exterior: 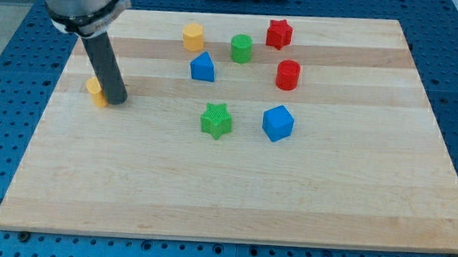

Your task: Push the yellow hexagon to the top left side of the blue triangle

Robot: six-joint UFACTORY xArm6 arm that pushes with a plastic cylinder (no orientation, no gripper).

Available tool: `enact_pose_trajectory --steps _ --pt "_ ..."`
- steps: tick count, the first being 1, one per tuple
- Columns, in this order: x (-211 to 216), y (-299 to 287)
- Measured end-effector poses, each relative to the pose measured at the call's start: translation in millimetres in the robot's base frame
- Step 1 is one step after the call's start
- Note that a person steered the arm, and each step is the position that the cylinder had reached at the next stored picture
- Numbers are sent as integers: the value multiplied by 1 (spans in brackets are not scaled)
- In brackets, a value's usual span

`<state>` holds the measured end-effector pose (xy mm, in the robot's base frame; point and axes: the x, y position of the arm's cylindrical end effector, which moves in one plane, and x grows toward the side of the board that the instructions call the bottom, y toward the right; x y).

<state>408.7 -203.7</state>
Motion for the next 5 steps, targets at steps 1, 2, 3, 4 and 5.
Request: enact_pose_trajectory --steps 1,2,3,4,5 --pt "-6 -11" --pt "4 2" --pt "-8 47" --pt "-63 48" --pt "-123 36"
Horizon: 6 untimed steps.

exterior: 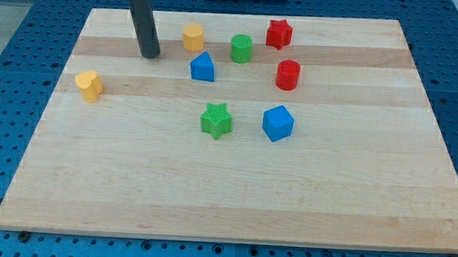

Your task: Push the yellow hexagon to the top left side of the blue triangle

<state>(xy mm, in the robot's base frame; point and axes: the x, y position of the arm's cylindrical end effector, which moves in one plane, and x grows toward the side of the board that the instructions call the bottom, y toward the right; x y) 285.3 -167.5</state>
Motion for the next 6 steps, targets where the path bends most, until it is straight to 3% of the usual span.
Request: enact_pose_trajectory --steps 1,2,3,6 --pt "-58 -4" --pt "-79 49" --pt "-79 98" --pt "-36 71"
